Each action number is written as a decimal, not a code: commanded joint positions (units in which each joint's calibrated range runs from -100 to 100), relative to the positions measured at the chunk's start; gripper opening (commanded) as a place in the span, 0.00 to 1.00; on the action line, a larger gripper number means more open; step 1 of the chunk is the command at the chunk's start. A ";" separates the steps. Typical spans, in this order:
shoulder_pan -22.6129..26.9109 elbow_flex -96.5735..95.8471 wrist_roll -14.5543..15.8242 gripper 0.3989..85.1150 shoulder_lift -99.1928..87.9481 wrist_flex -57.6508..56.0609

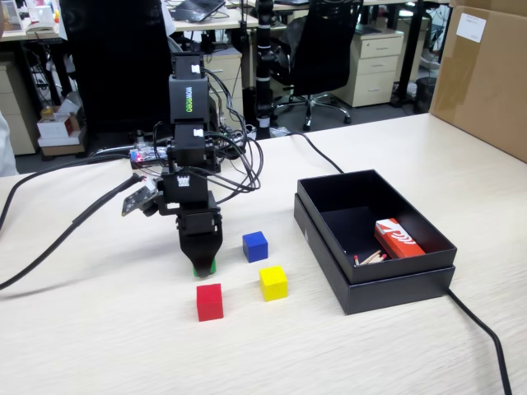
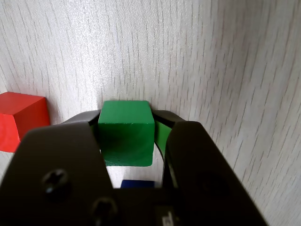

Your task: Put the green cube on top of the red cube

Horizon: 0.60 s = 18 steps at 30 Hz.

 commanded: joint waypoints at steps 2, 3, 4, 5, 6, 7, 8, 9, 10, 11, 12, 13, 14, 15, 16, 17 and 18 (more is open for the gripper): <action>0.05 4.02 -0.24 0.01 -7.78 -0.81; 0.10 4.84 -0.20 0.01 -9.04 -0.81; 0.10 5.93 -0.15 0.01 -9.96 -0.81; 0.15 10.10 0.15 0.01 -11.68 -0.90; 0.15 11.73 0.20 0.01 -11.80 -0.81; 0.20 14.00 0.24 0.01 -11.68 -0.81; 0.20 15.90 0.39 0.01 -11.34 -0.81; 0.20 17.71 0.49 0.01 -10.65 -0.81; 0.24 19.53 0.59 0.01 -9.62 -0.81; 0.24 20.89 0.73 0.01 -8.58 -0.90; 0.24 22.61 0.73 0.01 -6.98 -0.81; 0.24 23.52 0.73 0.01 -6.17 -0.81; 0.24 25.06 0.78 0.01 -4.45 -0.81; 0.24 25.24 0.78 0.01 -4.34 -0.81; 0.29 26.33 0.93 0.01 -2.85 -0.81; 0.29 27.96 0.98 0.01 -0.55 -0.81; 0.34 28.86 1.03 0.01 0.83 -0.81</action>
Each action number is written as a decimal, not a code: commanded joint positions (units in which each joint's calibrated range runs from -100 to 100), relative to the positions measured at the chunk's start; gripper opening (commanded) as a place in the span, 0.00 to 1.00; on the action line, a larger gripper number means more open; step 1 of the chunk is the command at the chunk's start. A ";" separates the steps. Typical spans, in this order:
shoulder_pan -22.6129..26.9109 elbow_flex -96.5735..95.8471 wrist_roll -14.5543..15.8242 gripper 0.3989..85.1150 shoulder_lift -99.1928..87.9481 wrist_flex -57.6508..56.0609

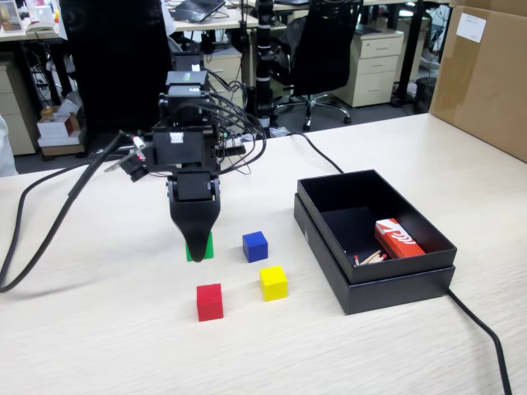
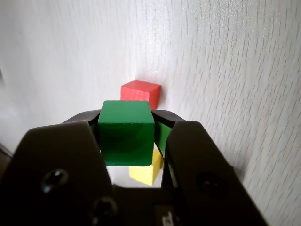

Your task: Put the green cube on top of the red cube

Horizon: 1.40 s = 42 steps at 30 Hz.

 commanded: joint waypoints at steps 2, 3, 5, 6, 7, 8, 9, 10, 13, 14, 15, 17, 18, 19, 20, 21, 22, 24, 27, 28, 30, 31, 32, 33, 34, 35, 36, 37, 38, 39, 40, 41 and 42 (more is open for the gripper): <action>0.00 8.31 0.34 0.01 2.15 -0.19; 0.00 9.67 0.49 0.01 4.68 -0.19; 0.05 10.30 0.59 0.01 5.82 -0.19; 0.05 10.58 0.63 0.01 6.40 -0.19; 0.05 11.03 0.73 0.01 7.78 -0.19; 0.05 11.03 0.73 0.01 8.00 -0.19; 0.05 11.12 0.73 0.01 8.12 -0.19; 0.05 11.21 0.73 0.01 8.35 -0.19; 0.15 11.94 0.78 0.01 8.81 -0.19; 0.15 12.03 0.78 0.01 9.04 -0.19; 0.15 12.03 0.78 0.01 9.04 -0.19; 0.15 12.03 0.78 0.01 9.27 -0.19; 0.15 11.94 0.78 0.01 9.27 -0.19; 0.20 11.94 0.78 0.01 9.27 -0.19; 0.24 11.94 0.78 0.01 9.27 -0.19; 0.29 11.94 0.83 0.01 9.27 -0.19; 0.29 11.94 0.83 0.01 9.27 -0.19; 0.44 11.57 0.83 0.07 9.27 -0.19; 0.54 11.12 0.78 0.13 9.50 -0.19; 0.54 11.03 0.78 0.13 9.50 -0.19; 0.59 11.12 0.78 0.13 9.84 -0.19; 0.59 11.12 0.78 0.13 9.84 -0.19; 0.59 11.21 0.78 0.13 9.96 -0.19; 0.59 11.21 0.78 0.13 10.07 -0.19; 0.54 11.30 0.78 0.13 10.07 -0.19; 0.54 11.30 0.78 0.13 10.18 -0.19; 0.54 11.39 0.78 0.13 10.18 -0.19; 0.59 11.39 0.78 0.13 10.18 -0.19; 0.59 11.48 0.78 0.13 10.18 -0.19; 0.59 11.48 0.78 0.15 10.18 -0.19; 0.59 11.39 0.78 0.19 10.18 -0.19; 0.59 11.30 0.78 0.22 10.18 -0.19; 0.59 11.21 0.78 0.24 10.30 -0.19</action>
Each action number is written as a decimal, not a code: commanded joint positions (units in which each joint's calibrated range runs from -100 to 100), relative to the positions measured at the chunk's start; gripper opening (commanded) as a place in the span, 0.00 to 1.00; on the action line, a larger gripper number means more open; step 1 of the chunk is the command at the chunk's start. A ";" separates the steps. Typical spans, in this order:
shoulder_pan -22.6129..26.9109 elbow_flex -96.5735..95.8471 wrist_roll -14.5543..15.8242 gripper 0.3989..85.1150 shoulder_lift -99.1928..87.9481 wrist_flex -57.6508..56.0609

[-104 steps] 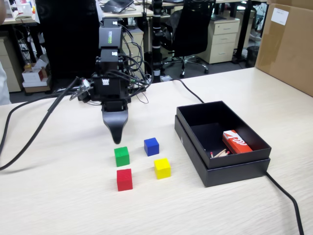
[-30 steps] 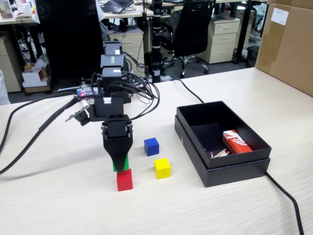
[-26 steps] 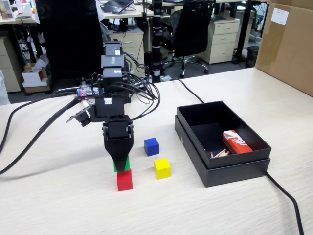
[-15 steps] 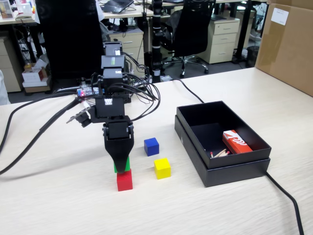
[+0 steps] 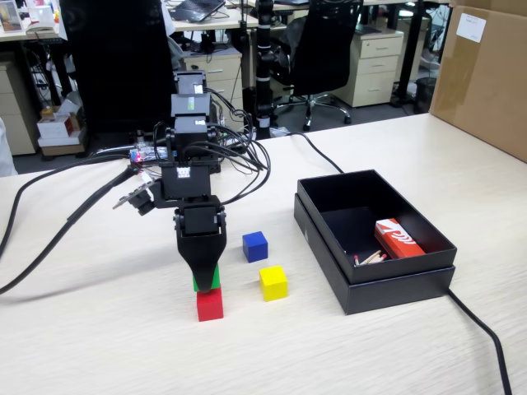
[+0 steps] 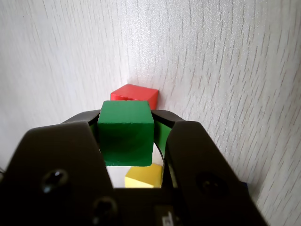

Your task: Put the green cube on top of the red cube

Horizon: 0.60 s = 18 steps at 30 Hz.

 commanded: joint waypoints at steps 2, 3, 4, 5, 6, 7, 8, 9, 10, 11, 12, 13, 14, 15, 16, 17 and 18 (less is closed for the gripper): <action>0.24 5.10 0.10 0.24 -1.11 -0.11; 0.24 5.01 0.10 0.24 -1.11 -0.11; 0.24 5.01 0.10 0.24 -1.11 -0.11; 0.20 5.10 0.10 0.25 -1.11 -0.11; 0.24 4.91 0.05 0.29 -0.99 -0.11; 0.24 4.82 0.00 0.31 -0.99 -0.11; 0.20 4.82 0.00 0.31 -0.99 -0.11; 0.20 4.82 0.00 0.31 -0.88 -0.11; 0.24 4.82 0.00 0.31 -0.88 -0.11; 0.24 4.82 0.00 0.31 -0.88 -0.11; 0.24 4.82 0.00 0.31 -0.88 -0.11; 0.24 4.82 0.00 0.31 -0.88 -0.11; 0.24 4.82 0.00 0.33 -0.88 -0.11; 0.24 4.73 0.00 0.36 -0.88 -0.11; 0.24 4.64 0.00 0.40 -0.88 -0.11; 0.24 4.55 0.00 0.43 -0.88 -0.11; 0.24 4.46 -0.05 0.45 -0.88 -0.11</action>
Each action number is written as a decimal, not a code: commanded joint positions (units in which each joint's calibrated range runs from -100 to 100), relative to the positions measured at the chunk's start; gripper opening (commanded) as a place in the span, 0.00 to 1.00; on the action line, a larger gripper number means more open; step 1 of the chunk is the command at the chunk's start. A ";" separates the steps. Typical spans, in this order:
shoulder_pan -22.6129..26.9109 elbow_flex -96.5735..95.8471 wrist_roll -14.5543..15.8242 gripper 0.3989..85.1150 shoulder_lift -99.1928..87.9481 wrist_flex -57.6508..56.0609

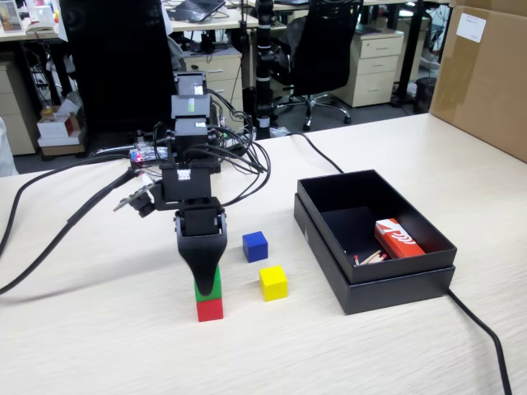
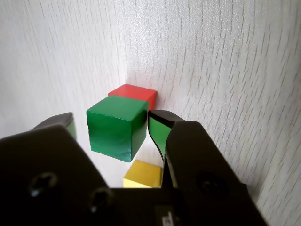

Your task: Put the green cube on top of the red cube

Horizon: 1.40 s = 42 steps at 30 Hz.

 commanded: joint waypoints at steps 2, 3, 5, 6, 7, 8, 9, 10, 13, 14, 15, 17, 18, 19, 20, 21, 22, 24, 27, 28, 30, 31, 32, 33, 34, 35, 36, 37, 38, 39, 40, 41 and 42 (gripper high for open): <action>0.24 4.28 -0.05 0.49 -1.65 -0.19; 0.24 4.28 -0.10 0.51 -1.65 -0.19; 0.24 4.19 -0.10 0.54 -1.77 -0.19; 0.24 4.01 -0.10 0.55 -2.00 -0.19; 0.24 3.65 -0.10 0.55 -2.57 -0.19; 0.24 3.19 -0.10 0.55 -3.38 -0.19; 0.24 2.56 -0.05 0.55 -4.64 -0.19; 0.24 1.74 -0.05 0.55 -6.13 -0.19; 0.44 -3.15 0.00 0.56 -14.28 -0.19; 0.54 -4.42 0.00 0.56 -16.80 -0.19; 0.63 -5.69 0.05 0.56 -19.44 -0.19; 0.93 -9.86 0.05 0.56 -27.36 -0.19; 1.03 -11.49 0.05 0.56 -30.00 -0.19; 1.22 -13.04 0.05 0.56 -32.63 -0.19; 1.27 -14.85 0.15 0.56 -35.16 -0.19; 1.42 -17.03 0.34 0.56 -38.14 -0.19; 1.56 -19.47 0.63 0.56 -41.24 -0.19; 1.90 -25.18 1.42 0.57 -47.90 -0.19; 2.49 -33.62 2.88 0.57 -56.96 -0.19; 2.69 -35.70 3.27 0.57 -59.37 -0.19; 2.93 -38.97 4.10 0.57 -63.27 -0.19; 3.13 -40.42 4.25 0.57 -65.34 -0.19; 3.57 -41.87 4.35 0.57 -67.29 -0.19; 3.76 -43.32 4.35 0.57 -69.35 -0.19; 4.00 -44.59 4.35 0.57 -71.19 -0.19; 4.35 -45.86 4.40 0.57 -73.14 -0.19; 4.64 -47.31 4.44 0.57 -75.09 -0.19; 4.88 -48.85 4.49 0.57 -77.04 -0.19; 5.18 -50.75 4.49 0.57 -78.99 0.07; 5.32 -52.84 4.69 0.57 -81.17 0.50; 5.57 -54.92 4.93 0.57 -83.12 0.76; 5.91 -57.10 5.13 0.57 -85.07 1.19; 6.20 -59.46 5.42 0.57 -87.14 1.71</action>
